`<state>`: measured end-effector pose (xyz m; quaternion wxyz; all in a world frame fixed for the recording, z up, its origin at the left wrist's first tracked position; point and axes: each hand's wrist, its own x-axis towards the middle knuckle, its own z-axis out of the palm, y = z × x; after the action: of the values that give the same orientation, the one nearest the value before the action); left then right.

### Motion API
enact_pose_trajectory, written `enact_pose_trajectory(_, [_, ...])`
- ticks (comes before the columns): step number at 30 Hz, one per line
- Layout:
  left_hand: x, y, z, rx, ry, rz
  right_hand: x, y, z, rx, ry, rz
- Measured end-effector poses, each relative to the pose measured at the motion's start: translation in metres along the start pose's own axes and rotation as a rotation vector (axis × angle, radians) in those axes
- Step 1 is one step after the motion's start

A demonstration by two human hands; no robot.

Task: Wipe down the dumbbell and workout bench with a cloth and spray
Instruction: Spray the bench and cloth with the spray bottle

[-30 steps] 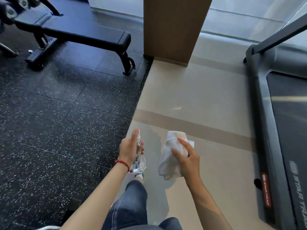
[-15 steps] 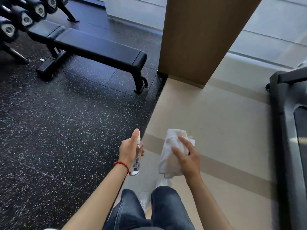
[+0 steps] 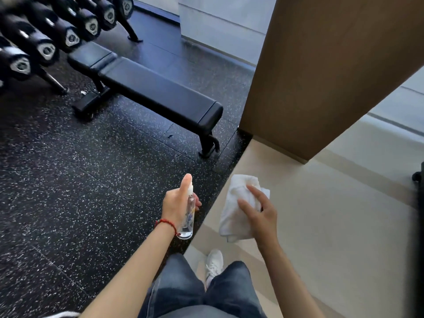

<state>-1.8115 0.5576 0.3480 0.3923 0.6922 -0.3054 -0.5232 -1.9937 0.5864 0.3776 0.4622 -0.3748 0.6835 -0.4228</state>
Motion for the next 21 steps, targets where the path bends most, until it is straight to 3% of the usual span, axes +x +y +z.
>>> enact_pose_trajectory(9, [0.116,0.069,0.026,0.026,0.038,-0.020,0.126,-0.044,0.040,-0.004,-0.039,0.005])
enact_pose_trajectory(21, [0.322,0.168,0.019,0.093,-0.038,-0.106,0.295,-0.116,0.154,-0.025,-0.010,0.045])
